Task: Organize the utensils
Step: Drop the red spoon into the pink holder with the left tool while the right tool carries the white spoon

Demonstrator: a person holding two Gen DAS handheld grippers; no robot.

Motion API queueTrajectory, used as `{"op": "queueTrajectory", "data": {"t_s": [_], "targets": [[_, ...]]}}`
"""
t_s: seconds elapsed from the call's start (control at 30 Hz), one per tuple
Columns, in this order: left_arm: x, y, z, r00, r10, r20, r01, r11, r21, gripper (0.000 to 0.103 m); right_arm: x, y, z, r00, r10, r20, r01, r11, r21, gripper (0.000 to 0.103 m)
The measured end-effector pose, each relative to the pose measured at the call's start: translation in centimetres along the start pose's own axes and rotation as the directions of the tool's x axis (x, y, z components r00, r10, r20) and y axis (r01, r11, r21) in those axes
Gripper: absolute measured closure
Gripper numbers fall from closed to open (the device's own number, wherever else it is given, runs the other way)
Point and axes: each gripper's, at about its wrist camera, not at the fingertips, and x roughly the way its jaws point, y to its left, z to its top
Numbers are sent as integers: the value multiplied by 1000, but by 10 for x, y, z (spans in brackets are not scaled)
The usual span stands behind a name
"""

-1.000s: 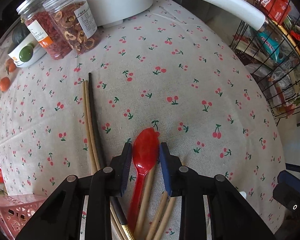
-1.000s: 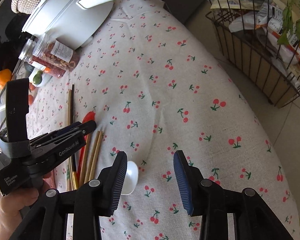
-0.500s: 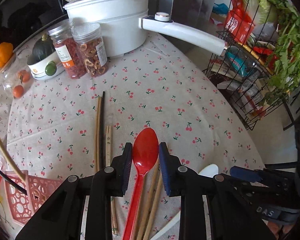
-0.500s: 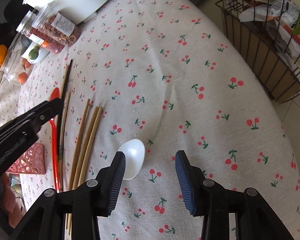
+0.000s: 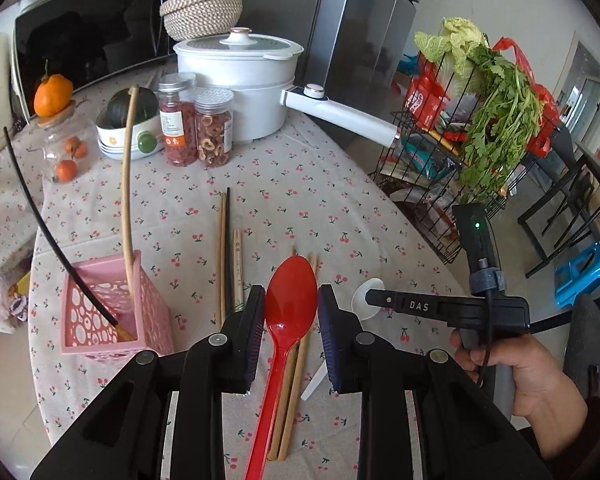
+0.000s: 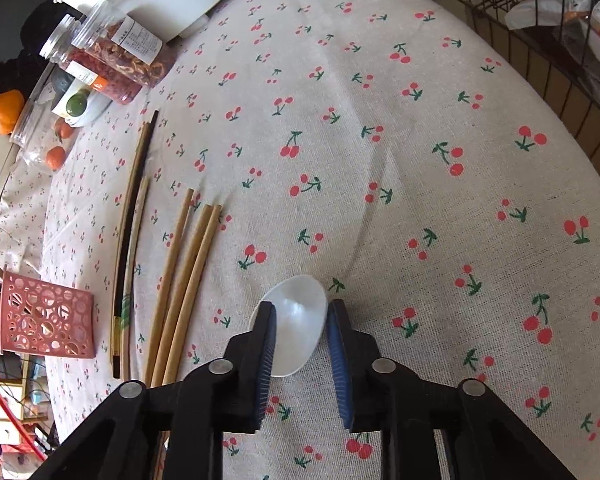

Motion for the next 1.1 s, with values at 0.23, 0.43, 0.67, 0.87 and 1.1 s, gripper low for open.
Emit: {"op": "queueTrajectory", "data": {"t_s": [0.23, 0.43, 0.67, 0.87, 1.1], "targets": [[-43, 27, -16, 993, -44, 112, 52, 997, -65, 75, -11, 17, -8, 997, -20, 76, 25, 998, -62, 100], [-85, 45, -23, 969, -65, 239, 89, 991, -95, 75, -50, 48, -17, 982, -28, 186, 61, 983, -173, 102], [-125, 62, -19, 907, -53, 419, 101, 991, -93, 75, -96, 84, -29, 944, 31, 328, 56, 966, -253, 102], [-138, 84, -9, 842, -16, 540, 108, 984, -138, 75, -127, 113, -37, 893, 84, 442, 65, 948, -313, 102], [-126, 100, 3, 755, 58, 653, 59, 986, -155, 75, -125, 133, -39, 886, 114, 450, 56, 936, -348, 102]]}}
